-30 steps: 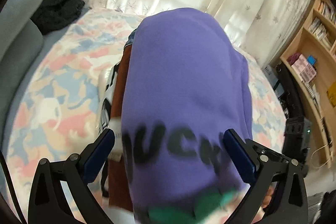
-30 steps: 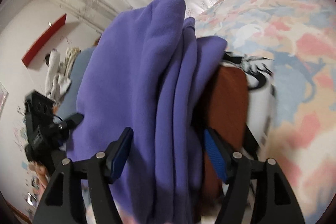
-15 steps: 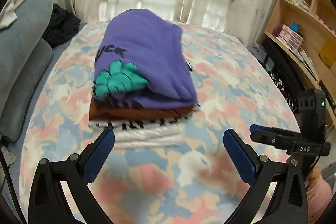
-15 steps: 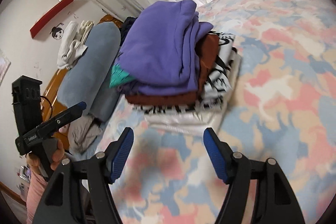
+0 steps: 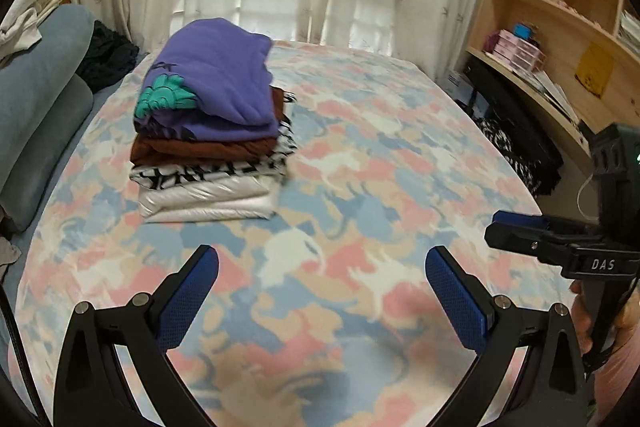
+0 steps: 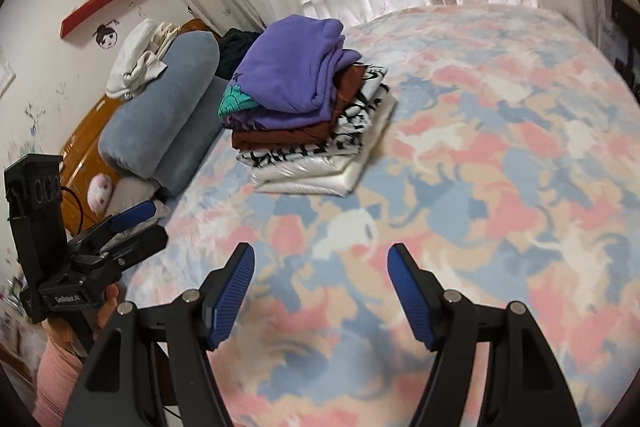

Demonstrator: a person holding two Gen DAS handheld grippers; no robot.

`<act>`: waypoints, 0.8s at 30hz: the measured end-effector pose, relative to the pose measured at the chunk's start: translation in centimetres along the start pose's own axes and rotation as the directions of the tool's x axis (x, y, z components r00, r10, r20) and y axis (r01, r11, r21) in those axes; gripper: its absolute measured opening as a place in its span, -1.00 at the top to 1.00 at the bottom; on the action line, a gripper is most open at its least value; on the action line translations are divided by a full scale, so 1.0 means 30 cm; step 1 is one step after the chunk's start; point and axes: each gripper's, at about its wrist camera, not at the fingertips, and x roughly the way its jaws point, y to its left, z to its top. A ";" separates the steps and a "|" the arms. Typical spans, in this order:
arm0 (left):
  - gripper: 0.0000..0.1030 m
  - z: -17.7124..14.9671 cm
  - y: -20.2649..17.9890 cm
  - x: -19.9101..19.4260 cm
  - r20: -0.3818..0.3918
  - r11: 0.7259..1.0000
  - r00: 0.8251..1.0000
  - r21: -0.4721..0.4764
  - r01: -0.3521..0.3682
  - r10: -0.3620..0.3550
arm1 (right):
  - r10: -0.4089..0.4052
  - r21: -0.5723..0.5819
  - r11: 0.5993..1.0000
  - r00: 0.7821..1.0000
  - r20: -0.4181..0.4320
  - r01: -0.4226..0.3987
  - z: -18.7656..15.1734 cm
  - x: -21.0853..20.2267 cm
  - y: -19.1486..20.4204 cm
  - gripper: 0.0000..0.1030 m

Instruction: Fold large clothes

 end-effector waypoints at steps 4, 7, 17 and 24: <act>-1.00 -0.080 -0.111 -0.032 0.014 0.999 1.000 0.040 -0.003 0.002 | -0.064 -0.018 0.998 0.998 0.002 0.064 -0.084 -0.073 -0.016 -0.35; -1.00 -0.122 -0.164 -0.045 0.020 0.998 1.000 0.056 -0.013 0.012 | -0.105 -0.035 0.994 0.994 0.004 0.105 -0.157 -0.104 -0.028 -0.35; -1.00 -0.273 -0.267 -0.029 0.037 0.997 0.996 0.004 -0.083 0.082 | -0.144 0.057 0.988 0.988 0.060 0.141 -0.348 -0.148 -0.088 -0.54; -1.00 -0.399 -0.335 0.017 0.065 0.983 0.981 -0.026 -0.183 0.185 | -0.220 0.109 0.972 0.967 0.126 0.207 -0.485 -0.161 -0.133 -0.81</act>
